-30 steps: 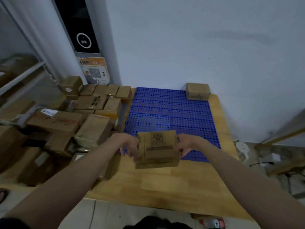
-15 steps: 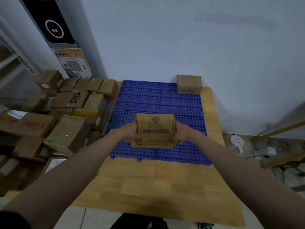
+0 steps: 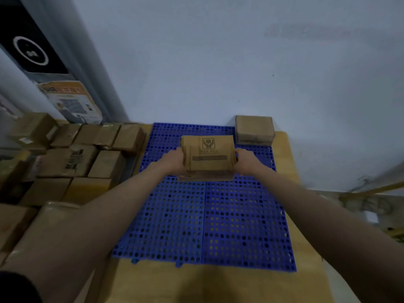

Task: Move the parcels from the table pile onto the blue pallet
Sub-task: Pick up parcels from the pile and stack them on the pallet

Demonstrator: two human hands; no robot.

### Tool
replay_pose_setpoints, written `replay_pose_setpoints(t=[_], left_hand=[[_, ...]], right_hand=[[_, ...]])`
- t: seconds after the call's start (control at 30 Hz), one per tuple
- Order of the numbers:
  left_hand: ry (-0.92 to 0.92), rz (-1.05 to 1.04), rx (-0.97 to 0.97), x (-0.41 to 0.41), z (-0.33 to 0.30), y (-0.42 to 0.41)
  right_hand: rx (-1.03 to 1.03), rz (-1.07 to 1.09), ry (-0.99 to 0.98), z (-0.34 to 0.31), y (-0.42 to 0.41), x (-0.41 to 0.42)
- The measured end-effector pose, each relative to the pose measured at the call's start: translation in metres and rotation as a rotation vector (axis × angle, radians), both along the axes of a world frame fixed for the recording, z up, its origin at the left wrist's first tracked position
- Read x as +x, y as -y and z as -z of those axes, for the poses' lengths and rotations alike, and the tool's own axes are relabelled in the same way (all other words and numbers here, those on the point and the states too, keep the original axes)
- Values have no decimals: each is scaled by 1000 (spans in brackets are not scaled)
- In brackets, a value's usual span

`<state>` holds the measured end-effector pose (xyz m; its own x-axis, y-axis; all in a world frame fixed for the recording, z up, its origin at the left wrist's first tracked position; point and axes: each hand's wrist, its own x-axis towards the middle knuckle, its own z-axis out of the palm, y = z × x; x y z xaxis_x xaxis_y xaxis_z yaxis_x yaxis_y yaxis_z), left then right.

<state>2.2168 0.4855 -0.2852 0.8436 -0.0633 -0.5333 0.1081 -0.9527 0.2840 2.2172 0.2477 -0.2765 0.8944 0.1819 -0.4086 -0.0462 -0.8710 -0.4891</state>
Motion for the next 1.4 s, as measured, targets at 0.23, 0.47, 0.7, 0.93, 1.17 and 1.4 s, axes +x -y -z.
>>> replay_pose_setpoints(t=[0.23,0.47,0.7,0.93,1.17,1.4], left_hand=[[84,1,-126,93,31,3],[158,-14,-232,169,61,9],[120,-20,-205,210,88,19],[152,-45,-235,220,112,24],[208,-38,-301,224,116,20],[12,35,0,205,98,8]], right_hand=[[5,71,29,23,6,95],[-19,114,88,50,11,176],[-107,153,54,80,16,214],[-147,222,27,97,16,220],[-156,229,109,102,15,225],[-218,195,151,88,7,201]])
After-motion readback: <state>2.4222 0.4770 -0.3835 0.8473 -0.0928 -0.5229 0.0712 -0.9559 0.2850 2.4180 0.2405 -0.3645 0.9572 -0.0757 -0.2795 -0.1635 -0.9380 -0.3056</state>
